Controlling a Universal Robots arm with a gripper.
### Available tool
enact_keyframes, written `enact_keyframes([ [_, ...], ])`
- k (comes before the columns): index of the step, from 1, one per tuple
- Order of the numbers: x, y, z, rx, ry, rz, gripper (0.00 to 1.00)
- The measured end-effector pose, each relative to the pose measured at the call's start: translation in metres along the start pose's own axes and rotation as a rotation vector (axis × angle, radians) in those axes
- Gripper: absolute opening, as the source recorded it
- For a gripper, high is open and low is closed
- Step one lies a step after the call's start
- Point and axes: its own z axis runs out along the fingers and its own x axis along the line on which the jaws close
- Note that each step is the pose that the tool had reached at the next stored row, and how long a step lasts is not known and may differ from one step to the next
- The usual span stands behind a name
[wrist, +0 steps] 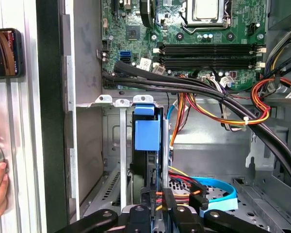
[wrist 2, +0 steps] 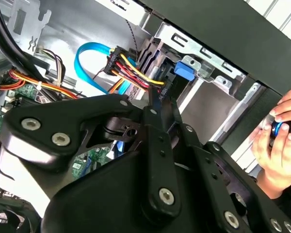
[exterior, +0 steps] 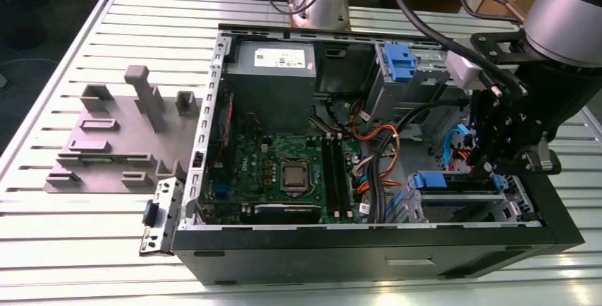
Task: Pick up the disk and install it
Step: 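Insert the first disk wire, then insert the second disk wire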
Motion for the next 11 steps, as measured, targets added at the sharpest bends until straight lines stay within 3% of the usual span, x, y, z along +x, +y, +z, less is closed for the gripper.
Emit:
enact_keyframes([
  [2, 0.0001, -0.0001, -0.0006, -0.0008, -0.0003, 0.000, 0.23],
  [4, 0.0000, -0.0001, -0.0007, -0.0009, -0.0002, 0.000, 0.11],
  [11, 0.0001, -0.0001, -0.0008, -0.0014, 0.0000, 0.000, 0.11],
])
